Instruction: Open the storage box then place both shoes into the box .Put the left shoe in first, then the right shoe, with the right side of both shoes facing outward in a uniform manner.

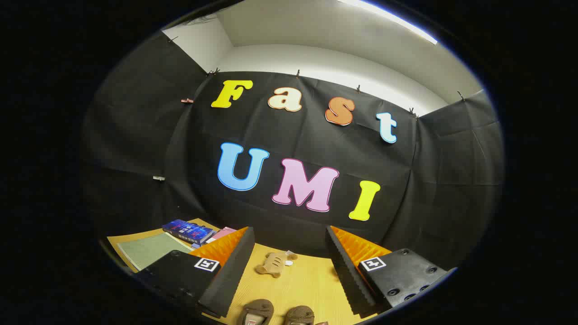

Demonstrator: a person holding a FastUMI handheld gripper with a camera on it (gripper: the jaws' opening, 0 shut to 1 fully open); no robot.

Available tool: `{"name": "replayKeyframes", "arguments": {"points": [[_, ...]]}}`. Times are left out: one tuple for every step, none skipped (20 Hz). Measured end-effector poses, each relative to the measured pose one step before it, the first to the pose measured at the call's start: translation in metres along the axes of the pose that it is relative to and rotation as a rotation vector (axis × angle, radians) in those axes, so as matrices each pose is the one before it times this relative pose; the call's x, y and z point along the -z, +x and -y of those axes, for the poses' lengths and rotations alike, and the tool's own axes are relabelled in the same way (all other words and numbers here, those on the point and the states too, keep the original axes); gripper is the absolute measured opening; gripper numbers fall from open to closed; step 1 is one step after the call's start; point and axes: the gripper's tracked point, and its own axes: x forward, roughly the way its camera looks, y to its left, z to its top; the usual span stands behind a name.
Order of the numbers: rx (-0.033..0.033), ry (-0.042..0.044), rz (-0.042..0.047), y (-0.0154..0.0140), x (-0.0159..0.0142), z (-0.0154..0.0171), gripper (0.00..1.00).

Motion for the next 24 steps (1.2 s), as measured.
{"name": "replayKeyframes", "arguments": {"points": [[0.00011,-0.00250,0.00105,-0.00081,-0.00089,-0.00021,0.97],[-0.00073,0.00114,0.00060,-0.00009,-0.00052,0.00005,0.97],[-0.00294,0.00388,-0.00301,-0.00054,0.00034,-0.00180,0.97],[-0.00272,0.00349,-0.00265,0.00034,0.00193,-0.00153,0.97],[-0.00227,0.00312,-0.00186,-0.00054,0.00094,-0.00133,0.97],[-0.00241,0.00211,-0.00313,0.00001,0.00146,-0.00104,0.97],[-0.00099,0.00115,-0.00467,-0.00019,0.00122,-0.00058,0.97],[-0.00141,0.00092,-0.00367,0.00073,0.00116,-0.00029,0.97],[-0.00148,0.00071,-0.00074,0.00037,0.00035,-0.00030,0.97],[0.00000,0.00021,0.00018,-0.00082,0.00087,-0.00108,0.97],[-0.00086,0.00104,0.00065,0.00062,0.00018,-0.00041,0.97],[-0.00023,0.00183,-0.00265,0.00108,0.00030,0.00007,0.97],[-0.00186,0.00211,-0.00220,0.00031,0.00093,-0.00026,0.97],[-0.00103,0.00258,-0.00203,0.00075,0.00098,-0.00110,0.97],[-0.00141,0.00228,-0.00148,-0.00003,0.00074,-0.00083,0.97],[-0.00131,0.00136,-0.00023,0.00047,-0.00044,-0.00024,0.97],[-0.00105,0.00036,0.00104,-0.00035,-0.00021,-0.00016,0.97],[-0.00076,-0.00090,0.00257,-0.00027,-0.00128,-0.00053,0.97],[-0.00287,-0.00038,0.00077,0.00118,0.00050,-0.00132,0.97],[-0.00437,0.00133,-0.00275,0.00011,0.00193,-0.00160,0.97],[-0.01098,0.00410,-0.00535,0.00207,0.00258,-0.00219,0.97],[-0.01400,0.00863,-0.01166,0.00245,0.00498,-0.00363,0.97],[-0.01608,0.00951,-0.01155,0.00125,0.00421,-0.00293,0.97],[-0.04193,0.02390,-0.01938,0.00307,0.00735,-0.01021,0.97]]}}
